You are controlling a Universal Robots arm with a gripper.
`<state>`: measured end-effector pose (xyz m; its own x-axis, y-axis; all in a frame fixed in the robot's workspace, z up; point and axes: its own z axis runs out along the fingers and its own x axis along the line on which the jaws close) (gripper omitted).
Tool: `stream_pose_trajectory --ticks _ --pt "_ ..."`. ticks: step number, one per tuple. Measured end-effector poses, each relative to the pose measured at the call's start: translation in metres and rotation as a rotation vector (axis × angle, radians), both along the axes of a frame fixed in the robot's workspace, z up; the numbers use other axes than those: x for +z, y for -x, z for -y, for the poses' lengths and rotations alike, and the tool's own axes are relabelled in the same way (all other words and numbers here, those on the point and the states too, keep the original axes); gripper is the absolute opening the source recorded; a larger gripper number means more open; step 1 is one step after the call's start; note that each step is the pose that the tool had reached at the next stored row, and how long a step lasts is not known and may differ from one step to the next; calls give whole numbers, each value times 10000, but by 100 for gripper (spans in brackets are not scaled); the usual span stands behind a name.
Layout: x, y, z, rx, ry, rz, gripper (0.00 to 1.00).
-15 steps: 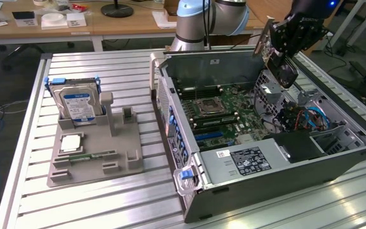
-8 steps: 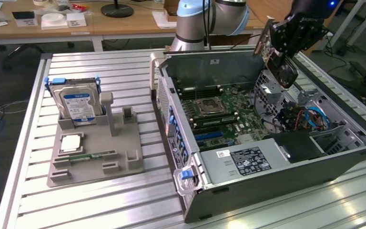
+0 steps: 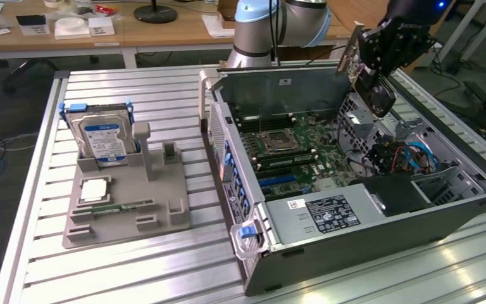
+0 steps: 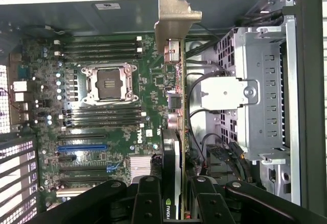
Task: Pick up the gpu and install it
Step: 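Insert the gpu into the slot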
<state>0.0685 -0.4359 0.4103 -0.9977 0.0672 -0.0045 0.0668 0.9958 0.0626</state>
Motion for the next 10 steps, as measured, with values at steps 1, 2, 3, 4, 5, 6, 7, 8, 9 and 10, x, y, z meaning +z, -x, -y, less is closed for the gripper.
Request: stream_pose_trajectory --ticks 1,2,3,4,5,6,7,8,9,10 --pt "0 1 0 113 0 0 27" --pt "-1 2 0 257 0 0 27" --pt "-1 4 0 388 0 0 27" --pt "-1 5 0 518 0 0 27" --pt "-2 6 0 646 1 0 27" --pt "-2 8 0 773 3 0 27" --pt "-3 9 0 894 4 0 27" --pt "-3 10 0 1025 6 0 27" --pt "-4 11 0 1156 6 0 27" --pt "-4 11 0 1288 7 -1 27"
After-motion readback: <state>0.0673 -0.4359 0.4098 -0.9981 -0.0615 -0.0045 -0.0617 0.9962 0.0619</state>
